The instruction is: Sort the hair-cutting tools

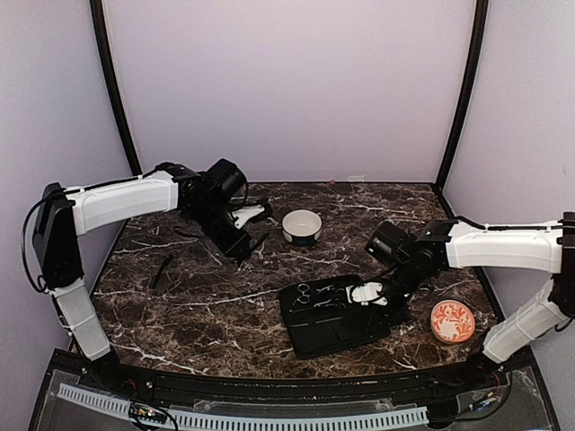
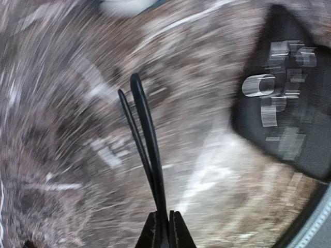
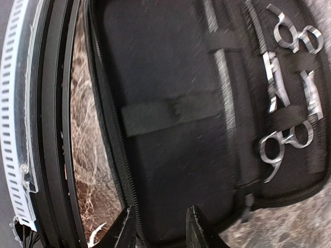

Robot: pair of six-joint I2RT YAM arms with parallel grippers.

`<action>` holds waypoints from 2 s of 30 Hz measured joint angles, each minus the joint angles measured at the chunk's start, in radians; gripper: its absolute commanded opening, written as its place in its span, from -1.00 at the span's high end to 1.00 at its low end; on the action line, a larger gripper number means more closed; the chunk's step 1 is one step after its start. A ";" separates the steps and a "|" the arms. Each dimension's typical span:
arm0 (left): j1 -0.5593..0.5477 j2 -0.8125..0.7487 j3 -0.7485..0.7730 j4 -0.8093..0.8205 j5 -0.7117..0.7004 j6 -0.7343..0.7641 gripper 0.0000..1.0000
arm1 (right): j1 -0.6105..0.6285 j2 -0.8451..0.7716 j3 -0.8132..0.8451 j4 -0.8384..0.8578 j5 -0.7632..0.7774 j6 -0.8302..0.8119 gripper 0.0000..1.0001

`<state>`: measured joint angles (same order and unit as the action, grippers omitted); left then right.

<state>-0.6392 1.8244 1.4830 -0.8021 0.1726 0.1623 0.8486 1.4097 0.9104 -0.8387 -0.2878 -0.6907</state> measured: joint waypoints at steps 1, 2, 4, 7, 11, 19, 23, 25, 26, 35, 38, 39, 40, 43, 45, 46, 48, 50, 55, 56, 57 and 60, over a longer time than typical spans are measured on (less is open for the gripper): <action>-0.037 -0.031 0.001 0.002 0.016 0.005 1.00 | 0.002 0.000 -0.008 0.000 0.001 -0.002 0.36; -0.087 -0.064 0.005 0.000 0.035 0.011 1.00 | 0.003 0.000 -0.018 0.000 0.004 -0.004 0.35; -0.161 -0.087 0.010 -0.005 0.064 0.014 1.00 | 0.006 0.000 -0.031 0.000 0.011 -0.008 0.36; -0.258 -0.078 0.010 -0.032 0.099 0.016 1.00 | 0.016 0.000 -0.045 0.002 0.021 -0.012 0.40; -0.325 -0.043 -0.001 -0.068 0.127 0.017 1.00 | 0.031 0.001 -0.082 0.013 0.042 -0.029 0.51; -0.395 0.116 0.044 -0.111 0.154 0.018 1.00 | 0.045 0.023 -0.150 0.065 0.091 -0.042 0.68; -0.438 0.208 0.059 -0.113 0.156 0.018 1.00 | 0.048 0.027 -0.175 0.108 0.111 -0.041 0.78; -0.457 0.226 0.060 -0.113 0.168 0.018 0.99 | 0.050 0.018 -0.187 0.126 0.126 -0.038 0.85; -0.467 0.228 0.060 -0.113 0.177 0.018 0.99 | 0.051 0.008 -0.198 0.138 0.132 -0.038 0.87; -0.512 0.296 0.154 -0.122 0.232 0.016 0.98 | 0.060 -0.075 -0.277 0.224 0.154 -0.033 0.89; -0.521 0.325 0.179 -0.135 0.230 0.015 0.98 | 0.061 -0.082 -0.283 0.231 0.156 -0.033 0.88; -0.525 0.335 0.189 -0.140 0.228 0.014 0.98 | 0.061 -0.083 -0.284 0.232 0.156 -0.033 0.88; -0.529 0.344 0.200 -0.146 0.220 0.012 0.98 | 0.061 -0.085 -0.286 0.233 0.156 -0.034 0.88; -0.537 0.365 0.226 -0.165 0.195 0.010 0.98 | 0.061 -0.088 -0.288 0.237 0.156 -0.033 0.87; -0.542 0.372 0.239 -0.174 0.178 0.009 0.99 | 0.061 -0.089 -0.289 0.237 0.155 -0.034 0.86; -0.543 0.373 0.245 -0.179 0.168 0.009 0.99 | 0.061 -0.089 -0.289 0.237 0.155 -0.034 0.86; -0.547 0.377 0.252 -0.183 0.158 0.009 0.99 | 0.061 -0.090 -0.289 0.238 0.155 -0.035 0.86; -0.550 0.381 0.258 -0.188 0.150 0.008 0.99 | 0.061 -0.090 -0.289 0.238 0.155 -0.037 0.85; -0.554 0.390 0.269 -0.199 0.147 0.009 0.99 | 0.061 -0.095 -0.291 0.237 0.156 -0.037 0.85; -0.554 0.391 0.269 -0.198 0.148 0.009 0.99 | 0.061 -0.098 -0.293 0.238 0.156 -0.037 0.84; -0.555 0.394 0.273 -0.199 0.149 0.009 0.99 | 0.061 -0.102 -0.294 0.237 0.156 -0.037 0.84; -0.556 0.404 0.284 -0.201 0.155 0.010 0.98 | 0.061 -0.109 -0.296 0.231 0.159 -0.037 0.81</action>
<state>-1.1950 2.2280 1.7668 -1.0035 0.3279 0.1719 0.9100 1.3006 0.6144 -0.6075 -0.1284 -0.7273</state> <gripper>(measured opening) 0.026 0.084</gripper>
